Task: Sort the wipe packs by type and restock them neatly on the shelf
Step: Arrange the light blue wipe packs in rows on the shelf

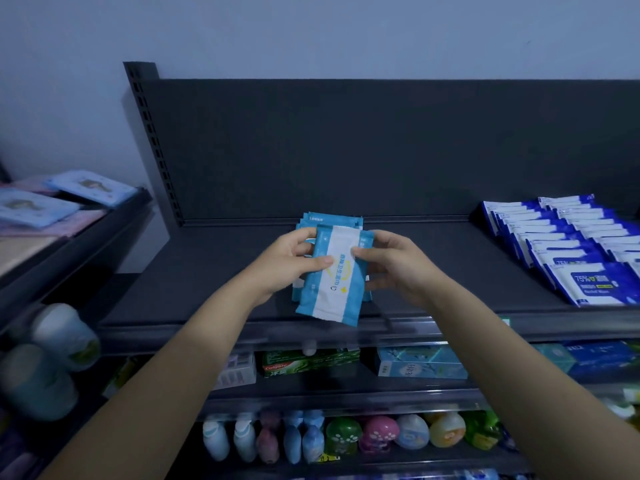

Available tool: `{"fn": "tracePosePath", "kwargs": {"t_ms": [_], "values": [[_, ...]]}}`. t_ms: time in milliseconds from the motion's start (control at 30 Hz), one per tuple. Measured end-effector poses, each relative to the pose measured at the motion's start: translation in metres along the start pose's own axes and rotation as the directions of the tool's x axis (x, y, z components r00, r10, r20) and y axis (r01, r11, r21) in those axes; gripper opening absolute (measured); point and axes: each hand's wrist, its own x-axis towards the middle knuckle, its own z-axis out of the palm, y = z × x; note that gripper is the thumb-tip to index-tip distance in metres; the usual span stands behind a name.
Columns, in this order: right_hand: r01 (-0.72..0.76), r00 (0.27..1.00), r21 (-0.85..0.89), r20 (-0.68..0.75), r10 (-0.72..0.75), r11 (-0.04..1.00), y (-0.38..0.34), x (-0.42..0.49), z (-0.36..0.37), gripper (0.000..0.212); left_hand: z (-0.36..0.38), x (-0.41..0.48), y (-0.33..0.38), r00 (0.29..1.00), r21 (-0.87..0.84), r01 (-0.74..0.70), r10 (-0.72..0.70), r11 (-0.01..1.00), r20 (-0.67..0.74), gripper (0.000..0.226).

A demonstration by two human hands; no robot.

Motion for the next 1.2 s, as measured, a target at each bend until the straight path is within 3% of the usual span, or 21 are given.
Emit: {"fn": "tracePosePath", "kwargs": {"t_ms": [100, 233, 300, 367, 467, 567, 700, 800, 900, 1100, 1200], "values": [[-0.031, 1.000, 0.047, -0.003, 0.031, 0.998, 0.003, 0.004, -0.002, 0.013, 0.003, 0.000, 0.000, 0.996, -0.033, -0.055, 0.053, 0.998, -0.073, 0.031], [-0.112, 0.991, -0.028, 0.069, 0.114, 0.993, 0.013, 0.002, 0.000, 0.027, 0.012, -0.001, 0.000, 0.963, -0.251, -0.070, 0.000, 0.965, -0.268, 0.029], [-0.095, 0.994, -0.119, 0.050, 0.101, 0.988, 0.013, 0.003, -0.005, 0.025, 0.005, 0.001, -0.006, 0.957, -0.128, -0.085, 0.045, 0.988, -0.286, 0.033], [-0.074, 0.992, -0.344, 0.071, 0.104, 0.936, 0.007, 0.006, -0.013, 0.020, -0.006, 0.001, -0.010, 0.972, 0.022, -0.074, 0.077, 0.997, -0.222, 0.043], [0.006, 0.991, -0.699, 0.097, 0.087, 0.715, 0.005, 0.018, -0.012, 0.027, -0.010, 0.003, -0.019, 0.997, 0.402, -0.017, 0.045, 0.916, -0.062, 0.047], [0.061, 0.997, -0.871, 0.031, -0.069, 0.487, 0.015, 0.028, -0.005, 0.044, -0.005, 0.006, -0.027, 0.984, 0.574, -0.057, 0.143, 0.817, -0.106, 0.032], [0.061, 0.997, -0.917, 0.039, -0.064, 0.393, 0.029, 0.026, -0.003, 0.062, -0.007, 0.006, -0.034, 0.982, 0.669, -0.070, 0.167, 0.740, -0.083, 0.050], [0.082, 0.996, -0.940, 0.063, -0.068, 0.332, 0.032, 0.025, -0.005, 0.075, -0.010, 0.005, -0.036, 0.989, 0.816, -0.070, 0.149, 0.574, -0.021, 0.069], [0.100, 0.995, -0.939, 0.086, -0.057, 0.329, 0.032, 0.025, -0.007, 0.081, -0.012, 0.005, -0.034, 0.992, 0.887, -0.054, 0.124, 0.458, -0.003, 0.072], [0.106, 0.994, -0.912, 0.110, -0.014, 0.395, 0.037, 0.028, -0.010, 0.080, -0.013, 0.006, -0.032, 0.998, 0.858, -0.042, 0.054, 0.511, 0.017, 0.073], [0.123, 0.992, -0.932, 0.104, -0.072, 0.342, 0.038, 0.022, -0.012, 0.076, -0.010, 0.002, -0.031, 0.992, 0.875, -0.077, 0.125, 0.477, 0.020, 0.073]]}}
